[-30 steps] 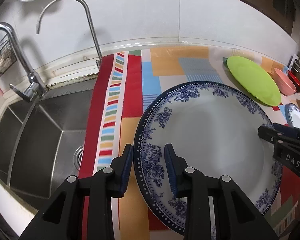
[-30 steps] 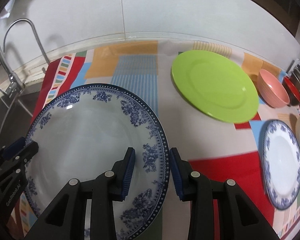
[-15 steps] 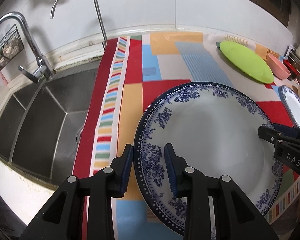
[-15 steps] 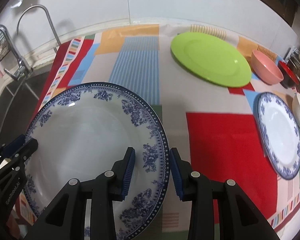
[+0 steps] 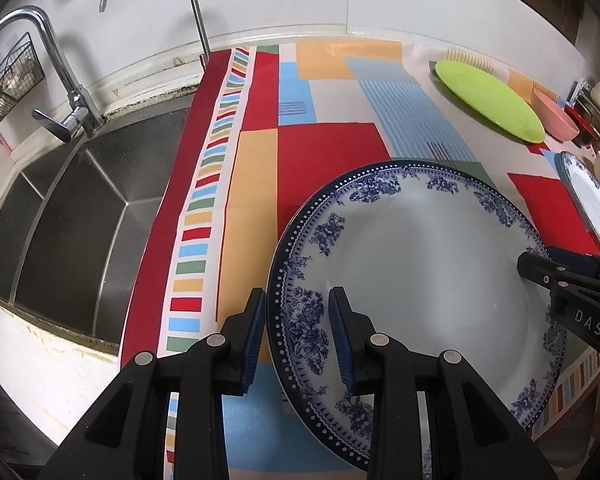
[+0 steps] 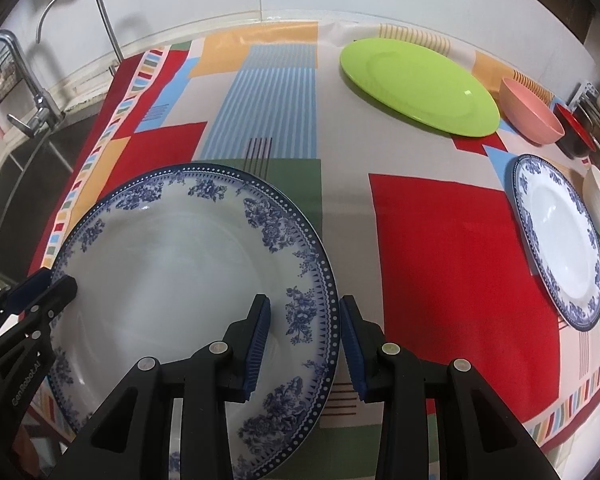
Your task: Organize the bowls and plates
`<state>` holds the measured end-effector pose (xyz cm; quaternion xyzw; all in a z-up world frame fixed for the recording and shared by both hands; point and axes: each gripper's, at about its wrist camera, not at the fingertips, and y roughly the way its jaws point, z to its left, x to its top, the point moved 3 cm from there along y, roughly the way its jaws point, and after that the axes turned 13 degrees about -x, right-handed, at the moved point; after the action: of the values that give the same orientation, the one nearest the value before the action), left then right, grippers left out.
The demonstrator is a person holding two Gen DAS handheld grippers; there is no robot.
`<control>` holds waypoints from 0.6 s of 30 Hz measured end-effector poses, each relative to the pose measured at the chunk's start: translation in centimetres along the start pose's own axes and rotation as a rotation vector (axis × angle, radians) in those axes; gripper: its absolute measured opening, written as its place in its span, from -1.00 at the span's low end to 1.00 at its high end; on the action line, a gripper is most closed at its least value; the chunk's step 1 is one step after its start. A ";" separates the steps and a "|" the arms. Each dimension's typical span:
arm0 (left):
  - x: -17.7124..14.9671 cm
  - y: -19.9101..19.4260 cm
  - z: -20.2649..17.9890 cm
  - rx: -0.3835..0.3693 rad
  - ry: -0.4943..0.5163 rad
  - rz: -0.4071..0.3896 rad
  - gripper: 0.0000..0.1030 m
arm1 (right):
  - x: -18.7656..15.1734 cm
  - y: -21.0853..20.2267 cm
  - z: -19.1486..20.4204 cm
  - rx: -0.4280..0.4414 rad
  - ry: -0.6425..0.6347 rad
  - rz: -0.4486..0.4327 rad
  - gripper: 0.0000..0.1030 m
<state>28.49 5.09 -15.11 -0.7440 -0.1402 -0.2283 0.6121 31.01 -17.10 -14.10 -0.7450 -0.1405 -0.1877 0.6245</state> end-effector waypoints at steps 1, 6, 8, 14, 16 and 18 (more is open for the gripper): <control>-0.1 0.1 0.0 0.000 0.000 0.003 -0.38 | -0.1 0.1 -0.1 0.001 0.001 0.003 -0.29; -0.4 0.6 0.1 -0.001 -0.003 0.024 -0.37 | -0.4 0.4 0.1 0.001 0.000 0.017 -0.29; -0.4 0.6 0.0 0.005 0.006 0.021 -0.37 | -0.5 0.5 0.2 0.000 -0.002 0.022 -0.28; -0.4 0.6 0.1 0.002 0.012 0.020 -0.37 | -0.6 0.6 0.2 0.003 0.004 0.024 -0.24; -0.3 0.5 0.1 0.000 0.010 0.012 -0.37 | -0.6 0.6 0.2 0.002 0.004 0.023 -0.24; -0.1 -0.1 0.0 0.027 0.027 -0.024 -0.36 | -0.7 0.5 0.2 0.003 0.006 0.022 -0.24</control>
<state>28.38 5.14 -15.07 -0.7308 -0.1439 -0.2438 0.6211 30.68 -16.98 -14.92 -0.7450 -0.1306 -0.1827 0.6281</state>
